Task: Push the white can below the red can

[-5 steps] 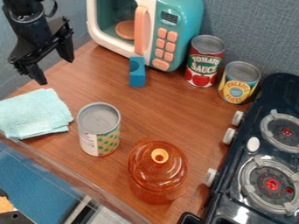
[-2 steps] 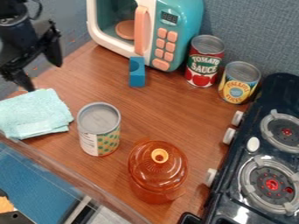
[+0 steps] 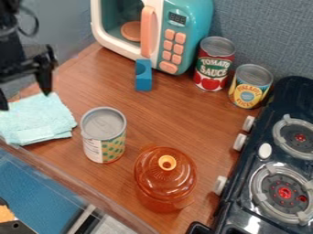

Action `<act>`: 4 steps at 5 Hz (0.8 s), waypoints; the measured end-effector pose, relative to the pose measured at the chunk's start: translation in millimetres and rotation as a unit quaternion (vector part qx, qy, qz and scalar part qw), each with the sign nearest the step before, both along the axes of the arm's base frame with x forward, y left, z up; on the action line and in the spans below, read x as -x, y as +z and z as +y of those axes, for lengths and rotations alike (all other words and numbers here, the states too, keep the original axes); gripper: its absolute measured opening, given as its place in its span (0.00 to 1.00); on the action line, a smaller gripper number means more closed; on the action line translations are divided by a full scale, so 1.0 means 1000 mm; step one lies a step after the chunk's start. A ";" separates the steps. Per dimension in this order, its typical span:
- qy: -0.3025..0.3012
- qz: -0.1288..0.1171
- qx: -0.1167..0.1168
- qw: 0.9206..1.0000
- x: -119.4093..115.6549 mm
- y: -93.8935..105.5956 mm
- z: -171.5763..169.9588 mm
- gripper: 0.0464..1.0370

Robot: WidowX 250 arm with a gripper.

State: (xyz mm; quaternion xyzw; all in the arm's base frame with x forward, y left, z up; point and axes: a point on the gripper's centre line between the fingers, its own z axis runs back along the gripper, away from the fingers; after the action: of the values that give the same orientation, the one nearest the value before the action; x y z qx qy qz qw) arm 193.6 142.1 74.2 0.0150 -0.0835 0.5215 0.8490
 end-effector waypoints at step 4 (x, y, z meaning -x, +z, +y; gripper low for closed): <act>-0.475 0.014 0.010 0.880 0.007 -0.043 -0.072 0.96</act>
State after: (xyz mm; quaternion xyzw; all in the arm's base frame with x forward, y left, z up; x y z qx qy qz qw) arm 186.6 69.7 31.4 -0.0278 -0.0636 0.0565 0.9960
